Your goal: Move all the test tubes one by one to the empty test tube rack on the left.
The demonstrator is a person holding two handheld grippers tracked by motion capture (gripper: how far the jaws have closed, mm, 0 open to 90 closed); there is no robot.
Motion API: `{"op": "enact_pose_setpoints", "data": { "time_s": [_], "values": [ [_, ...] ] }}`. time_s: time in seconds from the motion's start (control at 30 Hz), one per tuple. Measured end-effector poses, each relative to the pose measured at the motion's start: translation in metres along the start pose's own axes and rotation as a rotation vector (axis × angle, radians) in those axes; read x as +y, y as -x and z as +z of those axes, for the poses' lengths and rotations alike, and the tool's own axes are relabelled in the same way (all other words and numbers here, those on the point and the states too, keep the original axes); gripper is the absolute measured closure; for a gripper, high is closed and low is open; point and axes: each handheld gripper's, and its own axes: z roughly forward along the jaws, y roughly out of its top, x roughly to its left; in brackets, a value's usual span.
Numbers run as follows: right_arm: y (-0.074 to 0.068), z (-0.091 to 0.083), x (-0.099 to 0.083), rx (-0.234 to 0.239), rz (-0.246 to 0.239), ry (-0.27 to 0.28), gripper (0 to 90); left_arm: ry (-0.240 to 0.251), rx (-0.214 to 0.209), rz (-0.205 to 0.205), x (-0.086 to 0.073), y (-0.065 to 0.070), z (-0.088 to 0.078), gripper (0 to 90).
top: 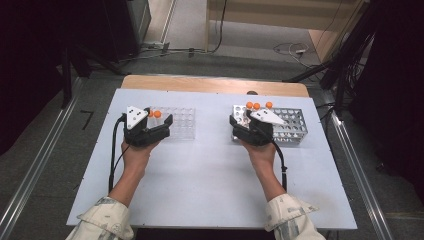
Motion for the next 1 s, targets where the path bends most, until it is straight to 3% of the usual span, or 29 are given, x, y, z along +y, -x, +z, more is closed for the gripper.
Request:
{"op": "enact_pose_setpoints", "data": {
  "time_s": [0.57, 0.87, 1.0],
  "values": [
    [0.045, -0.017, -0.009, -0.134, 0.025, 0.010, 34.0, 0.002, -0.011, 0.003, -0.002, 0.005, -0.003, 19.5],
    [0.058, -0.006, -0.016, -0.226, 0.050, -0.003, 31.7, -0.002, -0.019, 0.005, -0.004, 0.008, -0.001, 19.5],
    [0.062, 0.002, -0.020, -0.219, 0.089, -0.006, 32.2, 0.001, -0.022, 0.003, -0.004, 0.009, -0.002, 19.5]
  ]
}}
